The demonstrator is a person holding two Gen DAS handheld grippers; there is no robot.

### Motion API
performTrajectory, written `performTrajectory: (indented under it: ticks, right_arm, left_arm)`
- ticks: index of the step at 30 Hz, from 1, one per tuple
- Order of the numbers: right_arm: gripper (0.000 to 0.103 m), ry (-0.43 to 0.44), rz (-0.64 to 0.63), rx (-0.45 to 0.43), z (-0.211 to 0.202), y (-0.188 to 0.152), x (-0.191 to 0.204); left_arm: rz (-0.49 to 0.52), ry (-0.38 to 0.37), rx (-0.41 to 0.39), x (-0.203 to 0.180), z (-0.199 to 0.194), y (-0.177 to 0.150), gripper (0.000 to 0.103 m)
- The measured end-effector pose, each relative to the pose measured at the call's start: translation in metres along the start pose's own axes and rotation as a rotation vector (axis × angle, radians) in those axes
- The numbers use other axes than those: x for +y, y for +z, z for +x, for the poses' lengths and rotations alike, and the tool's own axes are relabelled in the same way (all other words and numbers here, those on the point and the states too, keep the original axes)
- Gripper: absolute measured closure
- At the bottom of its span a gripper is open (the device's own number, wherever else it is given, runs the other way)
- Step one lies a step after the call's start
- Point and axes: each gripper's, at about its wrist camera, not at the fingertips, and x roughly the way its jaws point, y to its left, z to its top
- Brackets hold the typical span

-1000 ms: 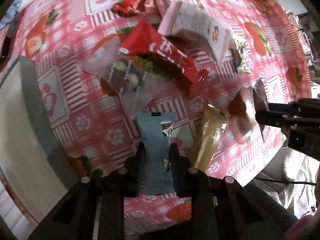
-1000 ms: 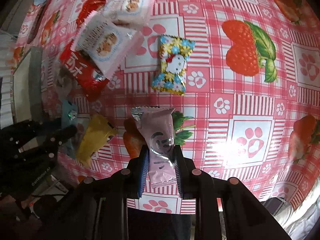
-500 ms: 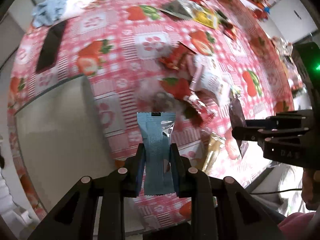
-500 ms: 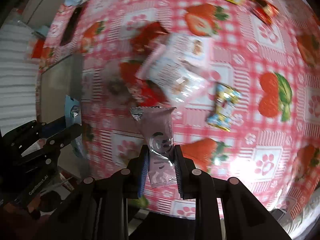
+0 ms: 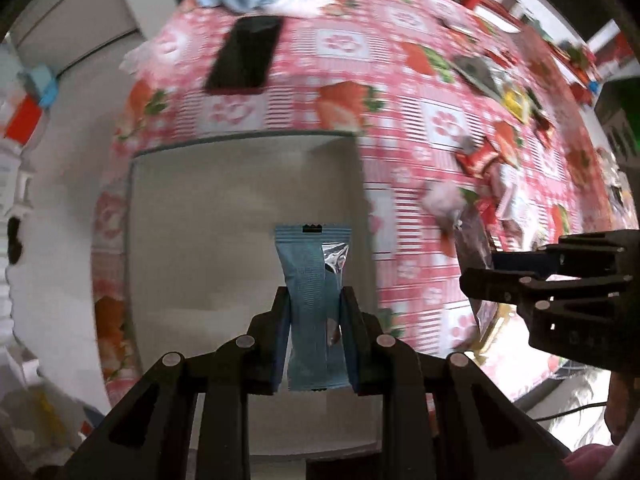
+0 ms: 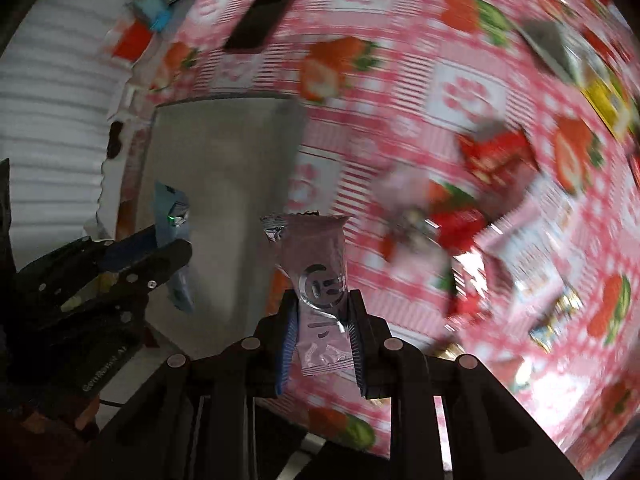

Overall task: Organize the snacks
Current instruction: 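Carry the blue wrapper and pink wrapper over the white tray with both tools, then open both tools to drop the blue and pink wrappers into the tray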

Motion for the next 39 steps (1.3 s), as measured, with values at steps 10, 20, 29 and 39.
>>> performTrajectory:
  ticks: [10, 20, 29, 39]
  right_arm:
    - [0.077, 0.009, -0.087, 0.054, 0.049, 0.046, 0.081]
    - [0.077, -0.015, -0.101, 0.144, 0.094, 0.052, 0.111]
    - [0.076, -0.042, -0.094, 0.169, 0.1, 0.052, 0.112]
    - [0.019, -0.087, -0.023, 0.148, 0.091, 0.041, 0.083]
  left_arm:
    - [-0.054, 0.046, 0.047, 0.047, 0.013, -0.019, 0.077]
    - [-0.048, 0.066, 0.101, 0.056, 0.026, -0.04, 0.075]
    - [-0.037, 0.083, 0.094, 0.053, 0.022, -0.044, 0.03]
    - [-0.001, 0.085, 0.086, 0.029, 0.017, -0.034, 0.025]
